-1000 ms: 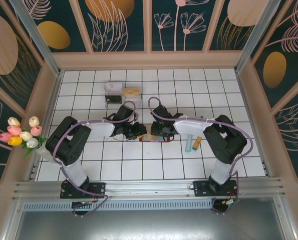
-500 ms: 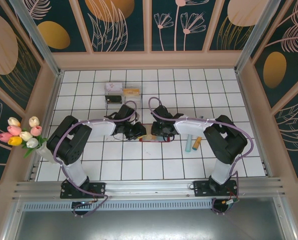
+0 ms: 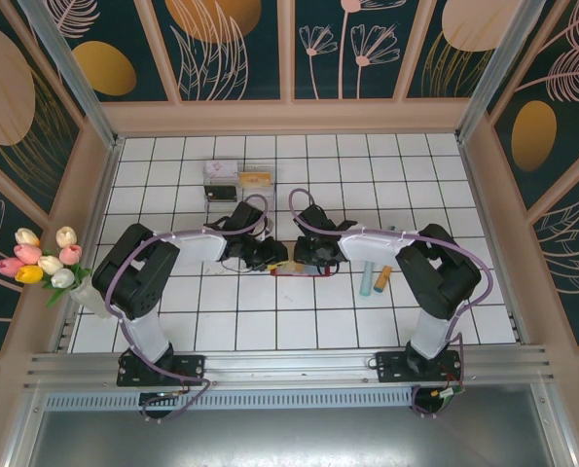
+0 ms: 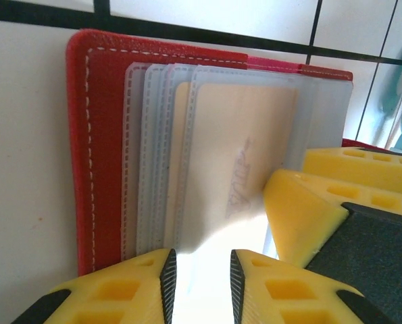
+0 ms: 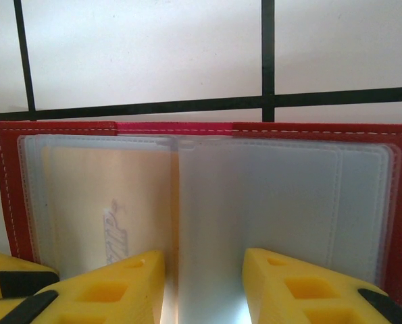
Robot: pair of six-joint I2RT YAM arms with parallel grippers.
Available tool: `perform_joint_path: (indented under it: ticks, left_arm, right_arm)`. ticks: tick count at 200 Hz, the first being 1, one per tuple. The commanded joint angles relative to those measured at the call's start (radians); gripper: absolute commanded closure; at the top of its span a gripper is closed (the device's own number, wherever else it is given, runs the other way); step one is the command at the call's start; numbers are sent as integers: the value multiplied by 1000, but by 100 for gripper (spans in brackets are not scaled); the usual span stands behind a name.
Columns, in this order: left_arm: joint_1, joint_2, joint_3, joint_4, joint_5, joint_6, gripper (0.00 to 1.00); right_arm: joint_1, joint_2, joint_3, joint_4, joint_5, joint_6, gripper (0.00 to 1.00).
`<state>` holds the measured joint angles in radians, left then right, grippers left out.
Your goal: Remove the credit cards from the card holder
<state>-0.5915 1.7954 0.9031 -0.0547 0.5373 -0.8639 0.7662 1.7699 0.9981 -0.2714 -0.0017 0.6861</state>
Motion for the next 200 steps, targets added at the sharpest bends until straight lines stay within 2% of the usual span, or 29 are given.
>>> perform_joint_path:
  ticks: [1, 72, 135, 160, 180, 200]
  left_arm:
    - [-9, 23, 25, -85, -64, 30, 70]
    - [-41, 82, 62, -113, -48, 58, 70]
    - [-41, 29, 64, -71, -55, 70, 71]
    - [-41, 1, 53, 6, 17, 66, 71]
    - [-44, -11, 42, 75, 64, 45, 71]
    - [-51, -14, 60, 81, 84, 60, 71]
  right_arm:
    - [-5, 17, -44, -64, -14, 8, 62]
    - [-7, 9, -58, -30, -54, 13, 62]
    - [-50, -89, -112, 48, -137, 32, 62]
    - [-71, -175, -120, 61, -143, 47, 60]
    - [-88, -239, -121, 57, -136, 60, 55]
    - [-100, -295, -124, 46, -119, 75, 52]
